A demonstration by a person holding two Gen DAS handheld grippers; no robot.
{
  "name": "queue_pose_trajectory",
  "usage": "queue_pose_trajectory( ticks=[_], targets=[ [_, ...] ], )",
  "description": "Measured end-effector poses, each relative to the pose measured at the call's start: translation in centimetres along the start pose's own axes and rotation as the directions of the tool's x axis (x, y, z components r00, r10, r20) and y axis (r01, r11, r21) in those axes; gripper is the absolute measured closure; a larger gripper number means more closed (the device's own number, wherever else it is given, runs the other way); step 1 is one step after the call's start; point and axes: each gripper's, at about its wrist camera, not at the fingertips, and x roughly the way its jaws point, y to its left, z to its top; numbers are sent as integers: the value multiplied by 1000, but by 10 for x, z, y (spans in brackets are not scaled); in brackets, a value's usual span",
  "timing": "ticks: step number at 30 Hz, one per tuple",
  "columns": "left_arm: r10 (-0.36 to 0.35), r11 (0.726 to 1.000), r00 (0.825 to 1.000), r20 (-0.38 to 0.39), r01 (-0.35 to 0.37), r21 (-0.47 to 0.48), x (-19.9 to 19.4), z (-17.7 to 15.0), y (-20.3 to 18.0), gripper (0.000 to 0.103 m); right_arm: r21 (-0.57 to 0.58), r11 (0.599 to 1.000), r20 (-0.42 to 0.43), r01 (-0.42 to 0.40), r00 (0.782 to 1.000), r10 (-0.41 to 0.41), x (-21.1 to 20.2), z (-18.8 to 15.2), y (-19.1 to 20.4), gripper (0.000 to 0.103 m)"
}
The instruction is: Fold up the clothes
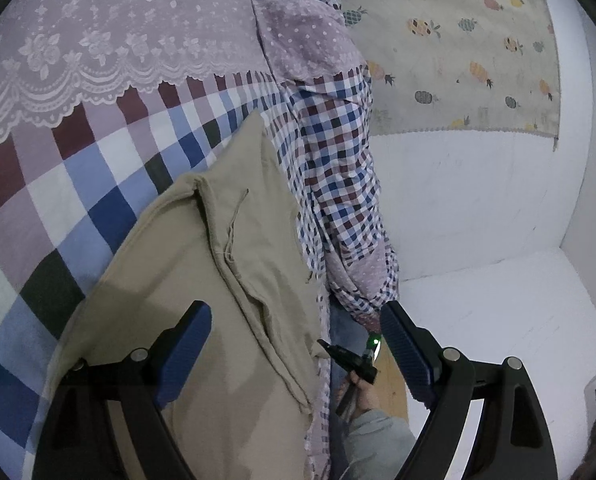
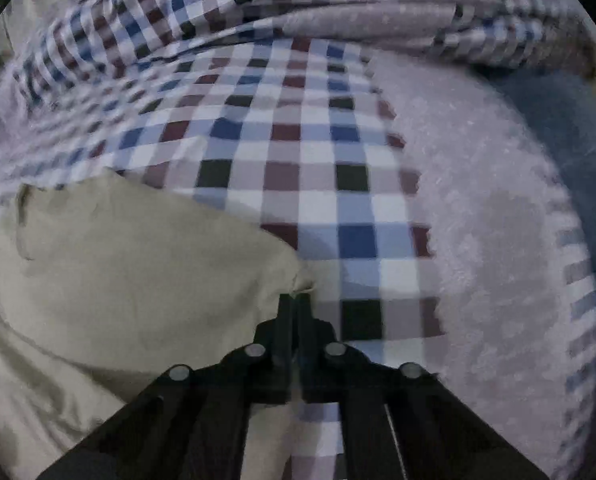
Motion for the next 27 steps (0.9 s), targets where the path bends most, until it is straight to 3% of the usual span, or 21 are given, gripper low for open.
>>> queue_pose_trajectory(
  ticks=[3, 8, 9, 10, 12, 14, 16, 20, 24, 27],
  targets=[
    [-21, 999, 1000, 1, 21, -24, -2, 2, 3, 14, -15, 999, 87, 36, 996, -34, -22, 10, 19, 103],
    [-21, 1000, 1000, -5, 21, -24, -2, 3, 4, 14, -65, 989, -29, -133, 991, 131, -1, 25, 36, 96],
    [-20, 1000, 1000, -5, 20, -22, -2, 2, 3, 14, -62, 985, -1, -161, 987, 161, -9, 25, 32, 87],
    [-20, 1000, 1000, -4, 20, -22, -2, 2, 3, 14, -33, 981, 45, -191, 980, 192, -17, 23, 21, 64],
    [-23, 999, 1000, -3, 23, -24, -2, 2, 3, 14, 44, 969, 147, -242, 961, 233, -34, 17, -9, 51],
    [-23, 1000, 1000, -3, 23, -20, -2, 2, 3, 14, 110, 960, 166, -256, 958, 236, -35, 9, -40, 51],
    [-16, 1000, 1000, -1, 16, -12, -1, 1, 1, 14, 171, 939, 129, -299, 951, 280, -22, -12, -73, 51],
    [3, 1000, 1000, 3, -3, 15, 0, -2, -2, 14, 194, 904, 114, -382, 924, 366, -1, -38, -99, 51],
    [20, 999, 1000, 3, -20, 38, 2, -4, -4, 14, 175, 897, 128, -406, 912, 389, 15, -42, -99, 51],
    [27, 998, 1000, 2, -27, 49, 3, -4, -4, 14, 145, 913, 140, -381, 922, 362, 23, -30, -87, 50]
  ],
)
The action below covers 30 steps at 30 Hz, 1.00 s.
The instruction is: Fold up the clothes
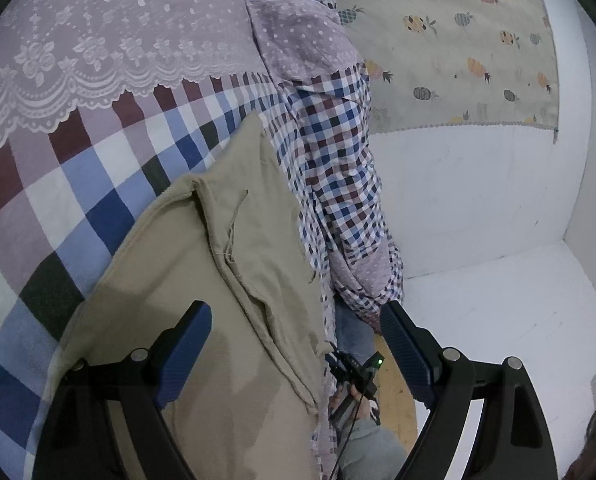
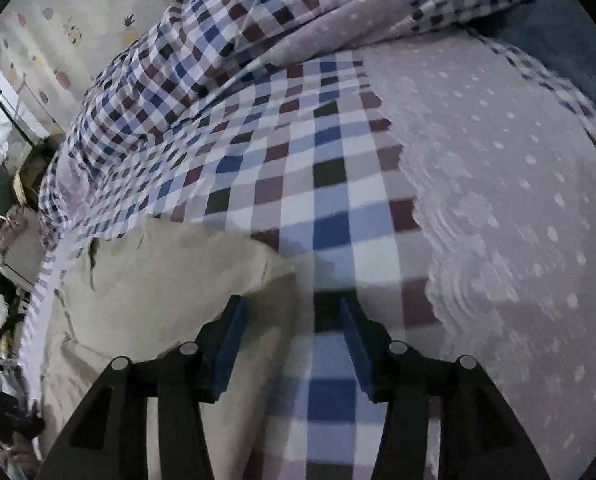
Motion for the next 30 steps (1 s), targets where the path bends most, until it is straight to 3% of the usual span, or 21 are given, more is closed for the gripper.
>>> queue_pose_trajectory(
  ticks=[3, 5, 6, 12, 14, 15, 20, 23, 26, 30],
  targets=[
    [9, 1000, 1000, -3, -9, 15, 1, 0, 0, 14, -72, 996, -9, 46, 999, -47, 15, 4, 22, 55],
    [14, 1000, 1000, -6, -14, 24, 2, 0, -1, 14, -131, 988, -21, 79, 996, -83, 22, 5, 40, 93],
    [13, 1000, 1000, -5, -13, 25, 2, 0, -1, 14, -154, 983, -25, 102, 994, -107, 25, 4, 45, 98],
    [-11, 1000, 999, 34, 10, 9, -4, 2, 1, 14, -166, 970, 47, 176, 984, -171, -2, 11, 53, 100],
    [-7, 1000, 999, 42, 7, 13, -6, 3, 0, 14, -180, 954, 4, 240, 970, -243, 8, 8, 49, 98],
    [3, 1000, 999, 44, -4, 24, -6, 3, -1, 14, -202, 937, -26, 287, 954, -298, 20, 5, 50, 97],
    [105, 986, 992, 67, -112, 126, -8, 7, -16, 14, -157, 917, -25, 366, 927, -374, 28, 6, 60, 85],
    [193, 950, 977, 87, -208, 232, -11, 12, -36, 14, -147, 919, -28, 365, 927, -373, 28, 6, 61, 85],
    [226, 905, 968, 108, -250, 344, -5, 26, -66, 14, -134, 930, -35, 343, 936, -350, 26, 8, 58, 85],
    [296, 840, 955, 21, -271, 470, 53, 53, -102, 14, -140, 936, -35, 323, 943, -331, 26, 10, 56, 85]
  ],
)
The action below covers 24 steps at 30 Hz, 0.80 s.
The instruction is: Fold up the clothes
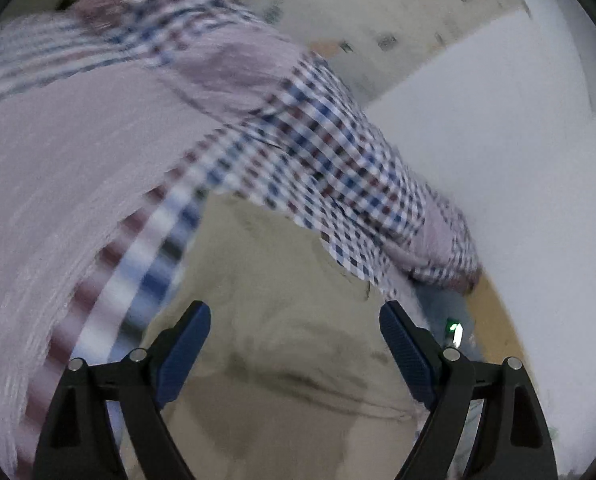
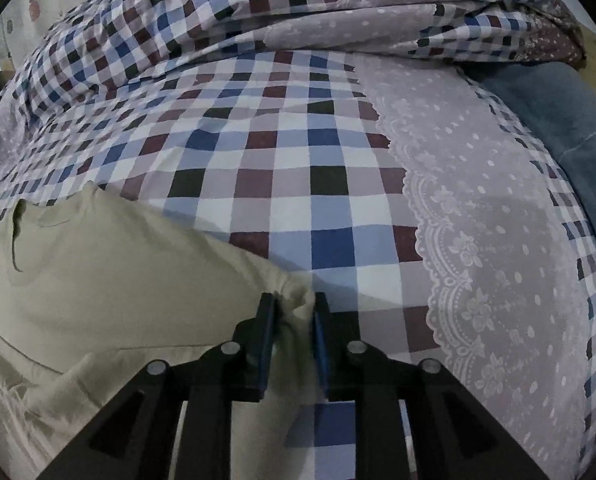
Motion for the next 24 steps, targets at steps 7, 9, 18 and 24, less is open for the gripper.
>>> queue_pose_trajectory(
  ticks=[7, 9, 18, 24],
  targets=[
    [276, 958, 934, -226, -249, 140, 107, 19, 1, 49, -9, 999, 31, -36, 999, 36, -1, -5, -1, 82],
    [262, 962, 937, -230, -234, 144, 115, 22, 0, 49, -18, 999, 41, -42, 998, 43, -1, -6, -1, 83],
    [452, 884, 861, -232, -399, 243, 145, 25, -13, 67, -24, 998, 71, -50, 996, 51, -2, -10, -2, 84],
    [438, 888, 867, -238, -378, 261, 150, 24, -19, 49, -27, 998, 74, -55, 996, 57, -2, -11, -3, 84]
  ],
)
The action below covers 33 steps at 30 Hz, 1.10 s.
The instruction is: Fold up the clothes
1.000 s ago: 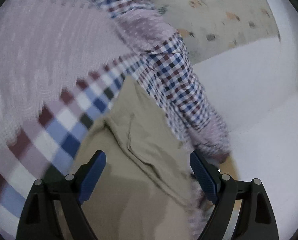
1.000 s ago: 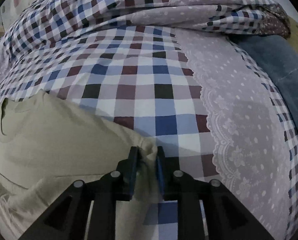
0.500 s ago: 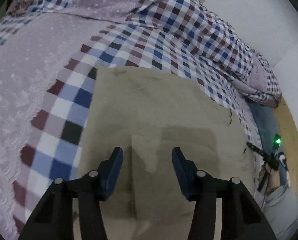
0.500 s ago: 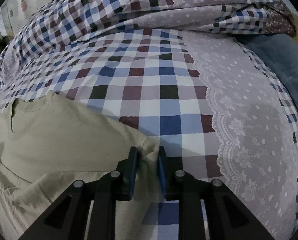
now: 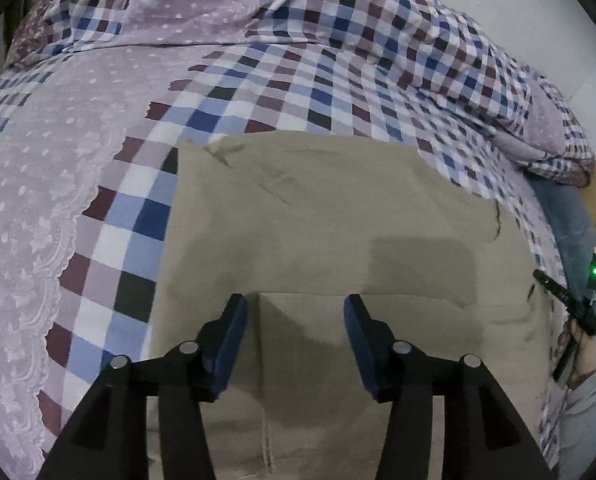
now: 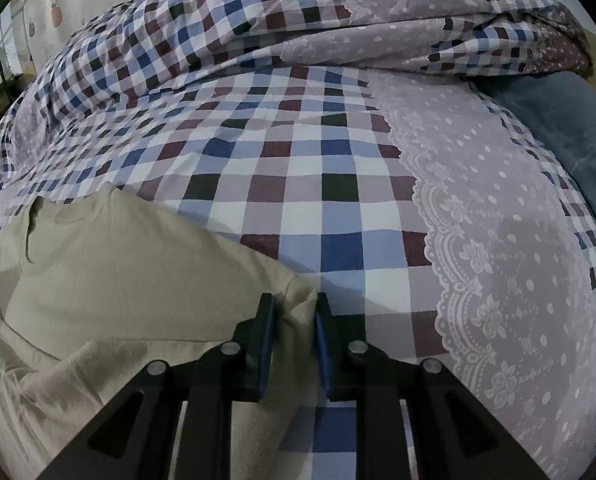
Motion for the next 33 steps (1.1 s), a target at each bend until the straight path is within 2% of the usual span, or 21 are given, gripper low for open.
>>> queue_pose_trajectory(
  ticks=[2, 3, 4, 5, 6, 12, 15, 18, 19, 20, 21, 22, 23, 25, 27, 29, 33],
  targets=[
    [15, 1000, 1000, 6, -15, 12, 4, -1, -3, 52, -2, 1000, 5, 4, 1000, -4, -1, -1, 1, 84],
    [32, 999, 999, 19, -32, 17, 5, -1, -4, 60, -3, 1000, 8, 5, 1000, -5, -1, -1, 2, 85],
    [47, 999, 998, 29, -48, 14, 5, -1, -5, 91, -4, 1000, 11, 6, 1000, -6, -1, -1, 3, 87],
    [51, 999, 998, 39, -51, 0, 5, 0, -4, 98, -10, 1000, 12, 1, 1000, -1, -1, -1, 3, 94],
    [43, 999, 998, 52, -42, -15, 4, 2, -2, 98, -17, 1000, 13, -4, 1000, 4, -1, -1, 4, 100],
    [102, 994, 979, 174, -94, -49, -14, 8, 3, 99, -5, 1000, 55, 14, 998, -13, -15, 1, 2, 101],
    [135, 989, 980, 148, -125, -80, -3, 7, 15, 99, -16, 999, 38, 36, 999, -36, -8, -3, 4, 101],
    [110, 992, 987, 115, -101, -82, 7, 4, 22, 98, -21, 998, 19, 53, 998, -53, 2, -5, 6, 100],
    [98, 993, 989, 106, -90, -81, 9, 4, 22, 97, -13, 998, 17, 56, 998, -55, 2, -4, 6, 97],
    [78, 994, 991, 107, -69, -85, 8, 4, 24, 90, -4, 998, 18, 55, 998, -55, -2, -3, 5, 92],
    [46, 995, 993, 110, -36, -91, 4, 4, 27, 83, 3, 998, 20, 60, 998, -60, -6, -5, 4, 82],
    [15, 995, 994, 113, -4, -96, 1, 4, 29, 64, 11, 998, 22, 65, 998, -65, -11, -7, 3, 75],
    [-19, 994, 993, 118, 31, -102, -3, 3, 31, 42, 28, 997, 25, 66, 997, -66, -18, -9, -1, 75],
    [-78, 991, 987, 140, 93, -99, -15, -4, 32, 25, 74, 997, 42, 33, 998, -36, -40, -18, -11, 73],
    [-104, 990, 983, 149, 117, -77, -26, -14, 32, 22, 73, 997, 56, -39, 998, 35, -73, -39, -15, 72],
    [-118, 991, 983, 138, 125, -49, -34, -26, 32, 22, 9, 997, 68, -75, 995, 74, -105, -64, -4, 71],
    [-164, 985, 981, 105, 168, -28, -45, -50, 39, 22, -130, 986, 52, -100, 993, 108, -145, -118, 32, 70]
  ],
)
